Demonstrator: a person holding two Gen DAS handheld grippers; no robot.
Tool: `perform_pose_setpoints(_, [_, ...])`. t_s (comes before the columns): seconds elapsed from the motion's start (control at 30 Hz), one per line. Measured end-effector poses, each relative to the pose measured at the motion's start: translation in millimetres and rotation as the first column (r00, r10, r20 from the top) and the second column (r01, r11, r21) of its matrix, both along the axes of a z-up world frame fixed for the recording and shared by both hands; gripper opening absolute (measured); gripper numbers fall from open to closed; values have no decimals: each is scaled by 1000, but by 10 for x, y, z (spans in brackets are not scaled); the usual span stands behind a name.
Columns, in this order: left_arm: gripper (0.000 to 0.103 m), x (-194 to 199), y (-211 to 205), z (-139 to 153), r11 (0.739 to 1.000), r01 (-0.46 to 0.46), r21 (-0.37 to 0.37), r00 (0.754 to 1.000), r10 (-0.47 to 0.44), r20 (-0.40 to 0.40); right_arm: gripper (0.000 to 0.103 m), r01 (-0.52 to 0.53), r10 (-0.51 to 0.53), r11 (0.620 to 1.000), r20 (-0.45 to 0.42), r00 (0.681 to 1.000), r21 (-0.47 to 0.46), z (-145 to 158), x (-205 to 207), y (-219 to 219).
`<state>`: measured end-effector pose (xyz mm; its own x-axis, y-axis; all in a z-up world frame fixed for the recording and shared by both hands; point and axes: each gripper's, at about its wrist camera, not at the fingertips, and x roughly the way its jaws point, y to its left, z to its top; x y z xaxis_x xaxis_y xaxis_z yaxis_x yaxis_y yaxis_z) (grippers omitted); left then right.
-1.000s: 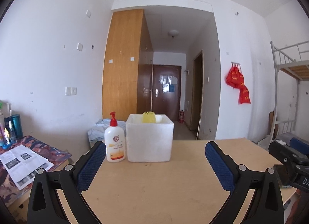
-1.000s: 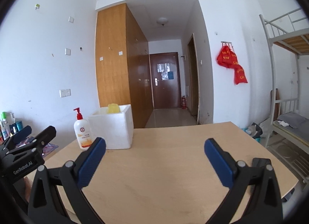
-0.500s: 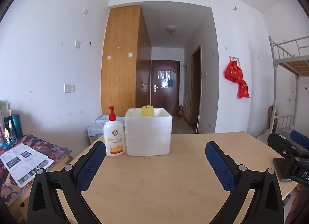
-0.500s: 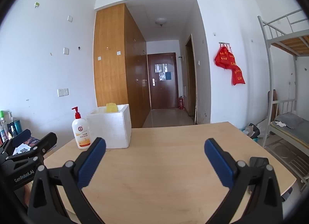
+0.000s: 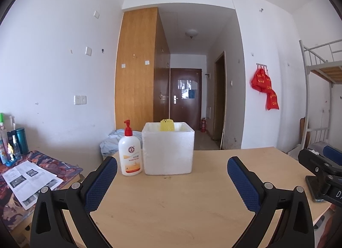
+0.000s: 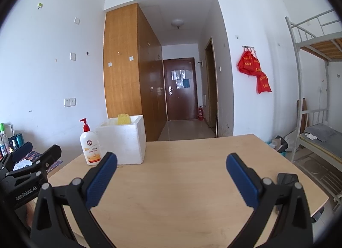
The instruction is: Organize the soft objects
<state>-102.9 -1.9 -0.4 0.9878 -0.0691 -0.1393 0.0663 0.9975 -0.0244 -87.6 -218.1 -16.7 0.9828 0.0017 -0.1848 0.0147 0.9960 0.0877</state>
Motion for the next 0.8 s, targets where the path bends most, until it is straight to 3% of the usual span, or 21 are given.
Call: perform_pose_setpoints(0.8, [103,-7,14,8,1000,-1,10,1000,1,4,103,-1,1,1000,-2,1000,-6,19,-17,-35])
